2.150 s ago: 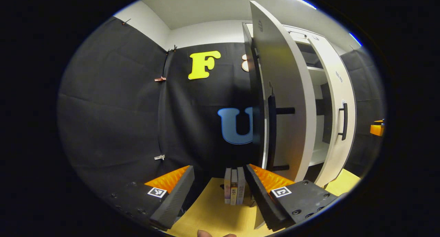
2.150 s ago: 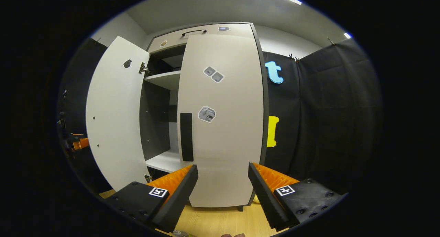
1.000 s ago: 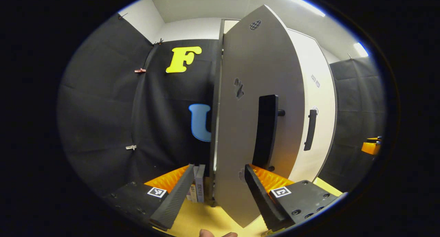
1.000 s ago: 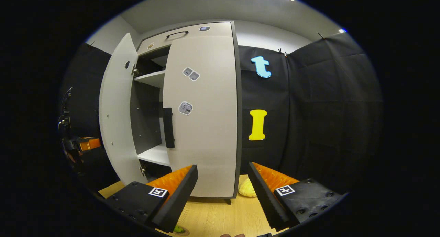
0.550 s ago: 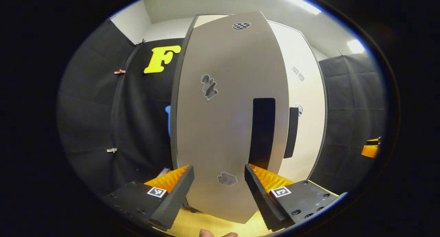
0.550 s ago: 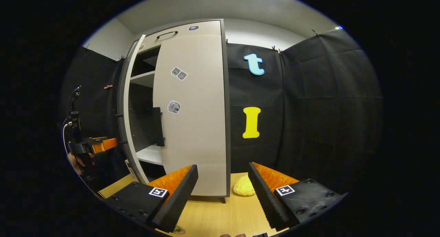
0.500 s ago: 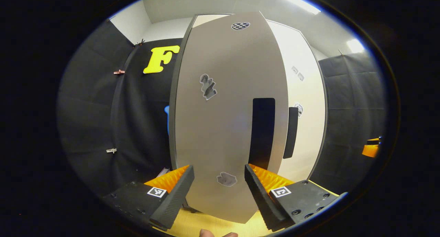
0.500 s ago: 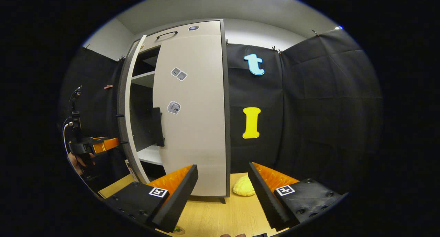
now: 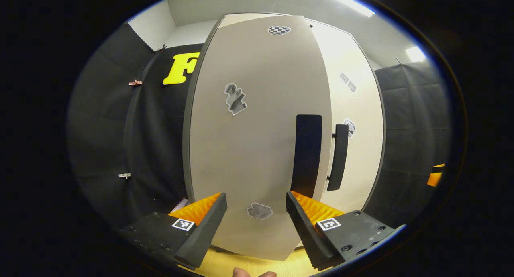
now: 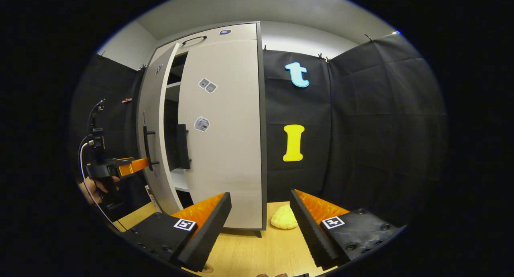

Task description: Grasp the bottle in the cabinet with the left hand and place it on the coaster, then close the right door with the right hand and the left door with the left hand.

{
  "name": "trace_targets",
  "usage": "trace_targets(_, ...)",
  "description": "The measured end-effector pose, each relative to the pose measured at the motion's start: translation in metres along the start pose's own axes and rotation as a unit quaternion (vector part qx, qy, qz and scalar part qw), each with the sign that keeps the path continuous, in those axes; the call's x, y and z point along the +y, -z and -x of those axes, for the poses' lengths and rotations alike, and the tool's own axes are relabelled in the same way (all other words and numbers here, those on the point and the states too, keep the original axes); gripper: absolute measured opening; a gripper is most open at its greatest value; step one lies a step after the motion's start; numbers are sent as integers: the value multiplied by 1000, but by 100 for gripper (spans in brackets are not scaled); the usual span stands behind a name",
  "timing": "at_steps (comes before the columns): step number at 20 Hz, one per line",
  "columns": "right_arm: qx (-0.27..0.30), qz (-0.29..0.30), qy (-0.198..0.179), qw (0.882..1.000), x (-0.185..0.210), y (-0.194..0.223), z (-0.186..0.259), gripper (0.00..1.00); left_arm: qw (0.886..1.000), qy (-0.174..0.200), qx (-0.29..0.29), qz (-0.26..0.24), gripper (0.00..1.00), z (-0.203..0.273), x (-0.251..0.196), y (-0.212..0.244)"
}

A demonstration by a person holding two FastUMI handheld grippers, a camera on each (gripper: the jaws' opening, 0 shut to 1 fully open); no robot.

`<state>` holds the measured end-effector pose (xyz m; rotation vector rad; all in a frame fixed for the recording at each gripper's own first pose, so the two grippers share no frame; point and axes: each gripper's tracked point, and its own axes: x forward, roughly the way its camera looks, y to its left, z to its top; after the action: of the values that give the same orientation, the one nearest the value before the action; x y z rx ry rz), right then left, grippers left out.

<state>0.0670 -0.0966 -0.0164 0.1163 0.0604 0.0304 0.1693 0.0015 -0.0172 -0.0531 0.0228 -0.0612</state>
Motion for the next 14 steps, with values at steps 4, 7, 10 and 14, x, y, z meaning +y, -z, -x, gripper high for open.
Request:
trace_targets(4,-3,4,5,1000,-4,-1,-2,98,1000,-4,0,-6,93,-13,-6,-3)
trace_targets(7,0,1,-1,1000,-2,0,-4,98,1000,-9,-1,-16,95,-19,-8,-5)
trace_targets(10,-9,-1,-5,1000,1,-6,-5,98,1000,-11,-3,-20,93,-17,-8,-6)
trace_targets(14,-17,5,-1,1000,5,-10,-4,98,1000,-10,1,-15,95,-9,-3,-7)
